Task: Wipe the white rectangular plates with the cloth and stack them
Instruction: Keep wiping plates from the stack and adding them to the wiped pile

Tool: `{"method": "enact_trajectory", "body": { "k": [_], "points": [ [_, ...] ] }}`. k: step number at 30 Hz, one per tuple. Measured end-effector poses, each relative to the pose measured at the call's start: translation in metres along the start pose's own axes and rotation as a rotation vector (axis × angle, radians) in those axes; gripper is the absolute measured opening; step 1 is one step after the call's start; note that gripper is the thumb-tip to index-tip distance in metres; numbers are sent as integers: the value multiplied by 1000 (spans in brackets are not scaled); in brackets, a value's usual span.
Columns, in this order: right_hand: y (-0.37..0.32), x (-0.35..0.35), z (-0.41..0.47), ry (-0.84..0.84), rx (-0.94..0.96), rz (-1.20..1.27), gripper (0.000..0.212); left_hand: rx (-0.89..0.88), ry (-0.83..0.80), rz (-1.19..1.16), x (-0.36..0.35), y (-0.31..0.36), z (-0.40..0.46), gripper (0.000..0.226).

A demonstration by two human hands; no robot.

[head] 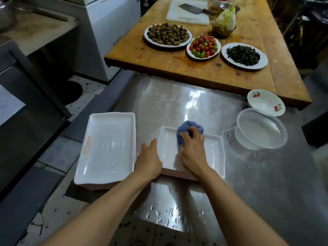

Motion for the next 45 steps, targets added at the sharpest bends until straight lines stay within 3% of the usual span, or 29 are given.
{"method": "enact_trajectory", "body": {
  "k": [5,11,18,21,26,31,40,45],
  "points": [
    [-35,-31,6,-120,143,-26,40,15,-4,-52,-2,-3,-1,64],
    [-44,-25,-2,-234,180,78,30,29,-16,-105,-2,-4,1,63],
    [-40,-25,-41,-492,83,144,29,228,-73,-429,0,-9,-3,51],
    [-40,-23,-53,-566,130,92,31,283,-103,-553,2,-7,-6,45],
    [-36,-15,-66,-516,240,-47,44,251,-11,-441,7,-6,-4,49],
    [-6,8,-69,-408,191,-124,42,166,15,-202,7,-3,1,53],
    [57,52,-49,-291,140,-362,24,95,35,-198,4,0,6,60],
    [50,39,-21,-229,211,-398,36,66,59,-165,5,3,4,59]
  ]
}}
Point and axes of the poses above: each hand's wrist, its own z-axis towards the middle knuckle, its own x-axis out of the back of the hand, y = z × x, the point moved 10 cm from there along z, towards the middle knuckle, and after that the axes turned 14 degrees about y, right-handed, at the moved point
